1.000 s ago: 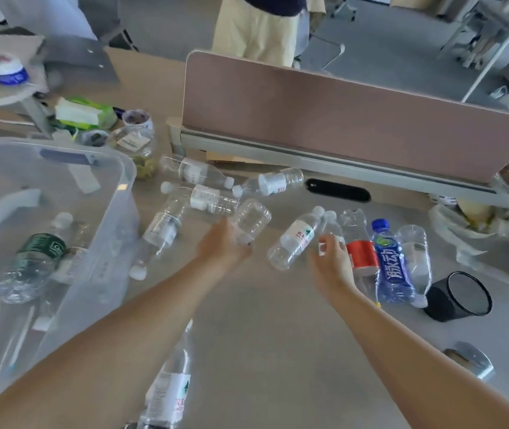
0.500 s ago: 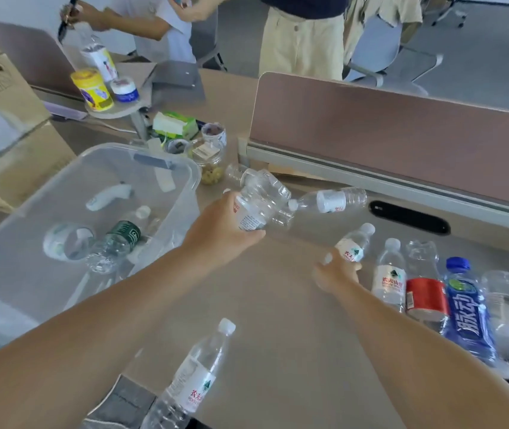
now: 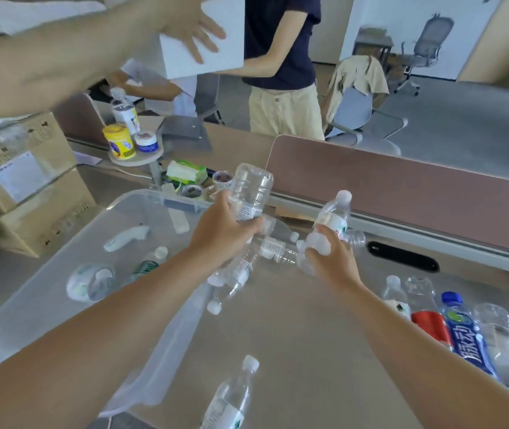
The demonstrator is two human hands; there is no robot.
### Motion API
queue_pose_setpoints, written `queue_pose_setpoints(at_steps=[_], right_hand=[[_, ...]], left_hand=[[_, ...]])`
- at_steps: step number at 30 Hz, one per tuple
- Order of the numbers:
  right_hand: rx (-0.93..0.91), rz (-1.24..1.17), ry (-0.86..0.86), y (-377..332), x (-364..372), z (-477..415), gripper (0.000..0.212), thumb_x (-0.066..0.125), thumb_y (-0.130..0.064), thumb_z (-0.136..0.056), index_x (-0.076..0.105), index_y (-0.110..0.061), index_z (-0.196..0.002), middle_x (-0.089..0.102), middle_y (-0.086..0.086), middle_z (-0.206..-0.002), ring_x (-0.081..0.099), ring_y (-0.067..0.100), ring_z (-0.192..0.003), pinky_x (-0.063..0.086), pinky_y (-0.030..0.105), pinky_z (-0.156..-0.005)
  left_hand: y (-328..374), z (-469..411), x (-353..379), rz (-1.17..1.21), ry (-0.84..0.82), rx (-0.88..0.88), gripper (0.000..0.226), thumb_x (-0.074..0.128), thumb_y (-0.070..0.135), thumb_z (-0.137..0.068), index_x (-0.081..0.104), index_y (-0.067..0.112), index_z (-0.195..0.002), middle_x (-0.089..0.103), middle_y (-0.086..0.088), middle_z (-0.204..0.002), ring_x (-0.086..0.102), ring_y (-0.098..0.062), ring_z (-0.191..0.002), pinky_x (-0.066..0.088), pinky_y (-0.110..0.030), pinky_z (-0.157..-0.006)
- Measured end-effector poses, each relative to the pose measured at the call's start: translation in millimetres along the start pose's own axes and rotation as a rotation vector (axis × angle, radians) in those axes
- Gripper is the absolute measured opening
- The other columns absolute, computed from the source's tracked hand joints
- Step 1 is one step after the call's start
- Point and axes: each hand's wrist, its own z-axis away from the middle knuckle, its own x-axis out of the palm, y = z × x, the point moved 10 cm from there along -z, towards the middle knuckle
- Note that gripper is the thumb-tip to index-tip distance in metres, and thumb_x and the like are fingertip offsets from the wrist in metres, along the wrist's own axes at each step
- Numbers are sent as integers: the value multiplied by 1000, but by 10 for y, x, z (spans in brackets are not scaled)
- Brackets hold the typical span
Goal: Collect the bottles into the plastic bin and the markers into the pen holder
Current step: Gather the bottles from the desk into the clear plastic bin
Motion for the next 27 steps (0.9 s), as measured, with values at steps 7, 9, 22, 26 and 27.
queue_pose_setpoints(at_steps=[7, 9, 22, 26, 27], right_hand=[[-174, -74, -16, -1052, 578, 345, 52, 55, -35, -82, 42, -56, -128, 47, -2, -128, 63, 16, -89, 53, 29, -65], [-204, -87, -31, -1194, 806, 451, 51, 57, -33, -85, 44, -54, -129, 46, -1, -129, 61, 12, -89, 53, 27, -71], [-219, 30, -234, -1442, 1877, 847, 56, 58, -27, -88, 40, -50, -135, 42, 1, -139, 51, 12, -91, 37, 12, -56], [-205, 104, -251, -1374, 1950, 899, 57, 58, -29, -88, 39, -50, -137, 40, 2, -142, 49, 19, -114, 38, 22, -76], [-195, 106, -254, -1352, 1960, 904, 56, 58, -30, -88, 38, -50, -137, 39, 3, -143, 50, 19, -114, 39, 23, -76]], left_hand=[[-492, -176, -699, 57, 53, -67, 84, 65, 52, -81, 26, 13, -143, 48, -7, -136, 51, -26, -120, 35, -27, -83], [-827, -196, -857, 62, 60, -144, 84, 67, 52, -79, 27, 14, -142, 50, -9, -135, 52, -30, -119, 39, -31, -85], [-2602, -32, -714, -156, -205, -439, 91, 68, 44, -79, 18, 10, -148, 43, -15, -143, 52, -33, -122, 48, -39, -96], [-2736, -13, -670, -147, -196, -459, 97, 65, 52, -78, 16, 7, -148, 45, -16, -140, 50, -35, -123, 47, -43, -100], [-2713, -40, -691, -148, -174, -431, 96, 63, 53, -77, 17, 7, -148, 46, -17, -138, 52, -34, -121, 47, -44, -99]])
